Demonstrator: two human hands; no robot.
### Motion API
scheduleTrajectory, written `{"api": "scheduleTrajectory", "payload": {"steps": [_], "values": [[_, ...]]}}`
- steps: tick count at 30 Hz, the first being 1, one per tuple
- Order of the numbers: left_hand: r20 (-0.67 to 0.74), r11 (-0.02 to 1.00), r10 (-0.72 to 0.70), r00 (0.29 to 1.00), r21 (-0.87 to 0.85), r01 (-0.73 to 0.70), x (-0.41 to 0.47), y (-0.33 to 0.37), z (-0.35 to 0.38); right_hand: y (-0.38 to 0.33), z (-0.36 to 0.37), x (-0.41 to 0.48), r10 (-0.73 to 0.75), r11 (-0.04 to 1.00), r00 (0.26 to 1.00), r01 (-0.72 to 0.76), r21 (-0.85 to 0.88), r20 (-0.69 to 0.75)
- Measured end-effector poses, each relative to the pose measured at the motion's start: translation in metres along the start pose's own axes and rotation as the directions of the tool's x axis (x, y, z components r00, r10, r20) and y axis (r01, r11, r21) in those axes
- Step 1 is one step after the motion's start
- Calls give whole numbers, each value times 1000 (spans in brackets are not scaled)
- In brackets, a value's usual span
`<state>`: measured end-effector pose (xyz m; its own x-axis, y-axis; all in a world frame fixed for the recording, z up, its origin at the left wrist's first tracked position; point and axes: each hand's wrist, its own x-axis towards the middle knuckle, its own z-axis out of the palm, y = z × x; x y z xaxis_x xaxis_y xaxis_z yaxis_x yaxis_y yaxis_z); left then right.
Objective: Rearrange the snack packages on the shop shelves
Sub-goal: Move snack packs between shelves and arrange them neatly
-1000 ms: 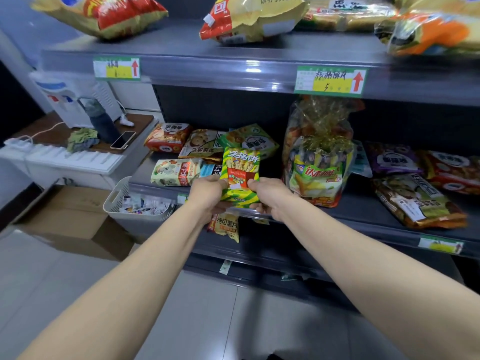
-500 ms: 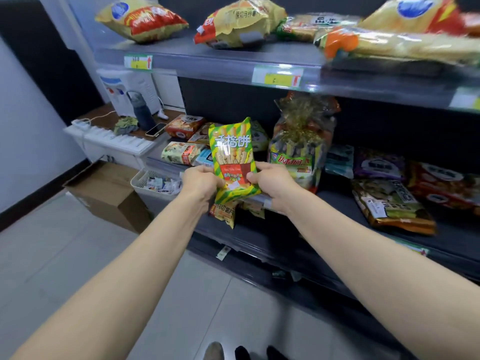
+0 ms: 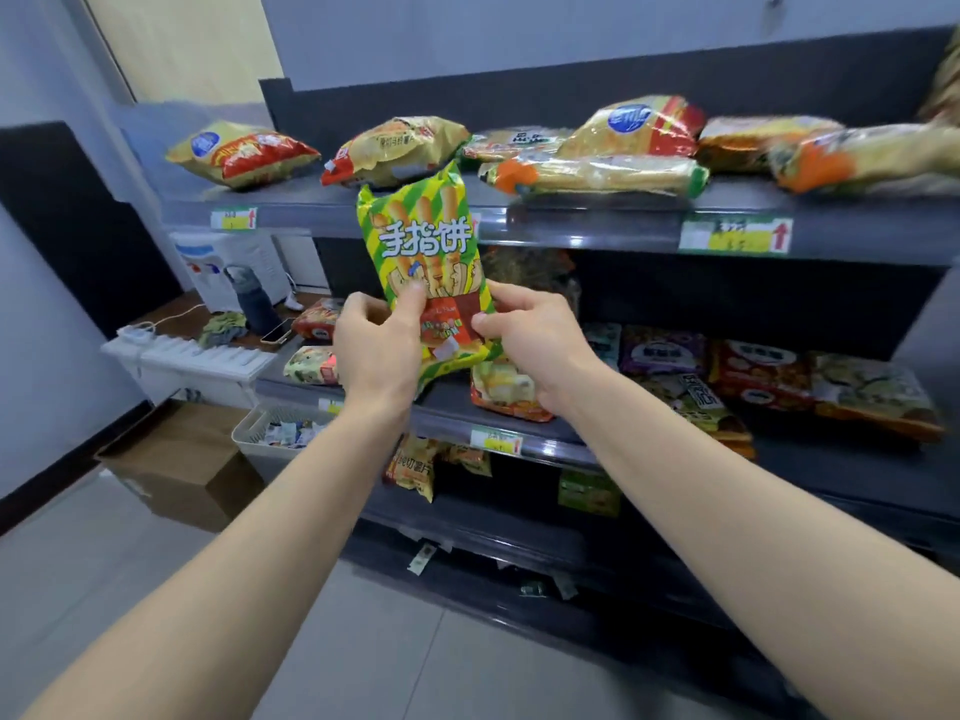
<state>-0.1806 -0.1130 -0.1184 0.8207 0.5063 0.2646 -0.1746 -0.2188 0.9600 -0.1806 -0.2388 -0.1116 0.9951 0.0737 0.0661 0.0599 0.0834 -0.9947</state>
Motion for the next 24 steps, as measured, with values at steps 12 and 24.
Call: {"api": "scheduleTrajectory", "payload": {"steps": [12,24], "values": [[306,912,351,885,-326,-249,-30,127,111,-106,-106,-33,-368,927,825,360,-103,-430],[691,872,477,544,-449,-195,-96,197,254,-152,-265,-64,-457,889,504,270,-369,-733]]}}
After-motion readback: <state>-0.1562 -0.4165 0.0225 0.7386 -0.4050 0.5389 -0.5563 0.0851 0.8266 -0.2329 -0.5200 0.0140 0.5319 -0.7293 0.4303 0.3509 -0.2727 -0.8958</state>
